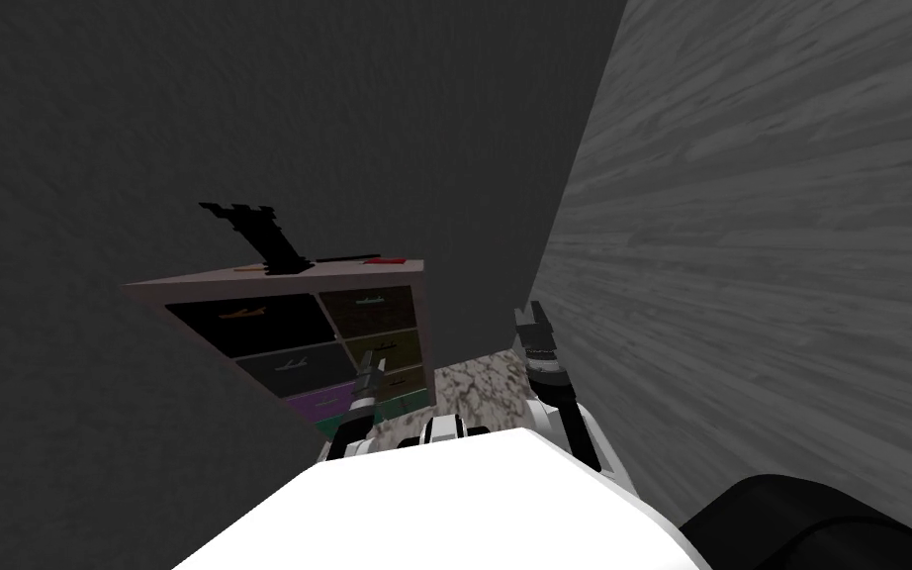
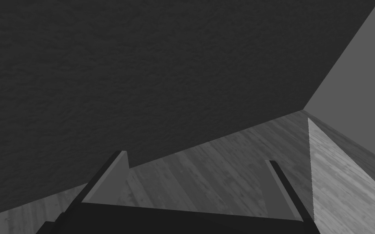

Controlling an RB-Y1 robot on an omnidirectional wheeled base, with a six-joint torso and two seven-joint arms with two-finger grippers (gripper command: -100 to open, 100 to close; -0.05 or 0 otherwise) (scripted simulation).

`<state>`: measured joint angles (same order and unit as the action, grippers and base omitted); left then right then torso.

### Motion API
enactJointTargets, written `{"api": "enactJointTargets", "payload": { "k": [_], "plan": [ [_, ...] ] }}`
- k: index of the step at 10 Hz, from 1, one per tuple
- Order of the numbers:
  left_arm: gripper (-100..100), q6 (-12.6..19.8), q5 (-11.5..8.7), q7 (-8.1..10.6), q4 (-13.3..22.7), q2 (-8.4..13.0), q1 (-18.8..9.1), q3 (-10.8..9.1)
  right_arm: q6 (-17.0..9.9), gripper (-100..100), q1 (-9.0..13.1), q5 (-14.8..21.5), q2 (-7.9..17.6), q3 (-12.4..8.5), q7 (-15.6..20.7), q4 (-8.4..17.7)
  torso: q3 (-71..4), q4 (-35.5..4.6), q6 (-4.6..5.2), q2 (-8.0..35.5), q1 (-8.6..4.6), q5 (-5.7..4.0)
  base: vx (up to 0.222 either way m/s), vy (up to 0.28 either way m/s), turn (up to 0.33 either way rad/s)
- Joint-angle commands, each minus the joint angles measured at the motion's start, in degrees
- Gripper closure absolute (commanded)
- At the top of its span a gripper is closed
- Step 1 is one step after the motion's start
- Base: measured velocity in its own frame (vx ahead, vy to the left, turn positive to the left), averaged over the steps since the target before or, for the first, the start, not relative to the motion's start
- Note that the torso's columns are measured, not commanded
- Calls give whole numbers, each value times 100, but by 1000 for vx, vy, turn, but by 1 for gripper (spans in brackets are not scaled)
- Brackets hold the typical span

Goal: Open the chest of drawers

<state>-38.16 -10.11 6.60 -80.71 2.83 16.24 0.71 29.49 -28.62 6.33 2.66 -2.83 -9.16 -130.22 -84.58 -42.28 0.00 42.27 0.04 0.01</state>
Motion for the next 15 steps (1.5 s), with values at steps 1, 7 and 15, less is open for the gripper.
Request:
{"api": "enactJointTargets", "payload": {
  "k": [1,7,15],
  "plan": [
    [-100,-6,-15,22,123,-348,-23,-12,0,0,0,0,0,0,0,0,2,-1,0,5,-3,-1,43,-17,1],
    [100,-3,-14,12,143,-387,-47,-13,0,0,1,0,0,0,0,0,1,0,0,3,-5,-1,23,2,1],
    [-100,263,-9,-12,-194,-42,62,36,0,0,1,0,0,0,0,0,-29,13,-1,-47,6,1,-111,-15,12]
  ]
}}
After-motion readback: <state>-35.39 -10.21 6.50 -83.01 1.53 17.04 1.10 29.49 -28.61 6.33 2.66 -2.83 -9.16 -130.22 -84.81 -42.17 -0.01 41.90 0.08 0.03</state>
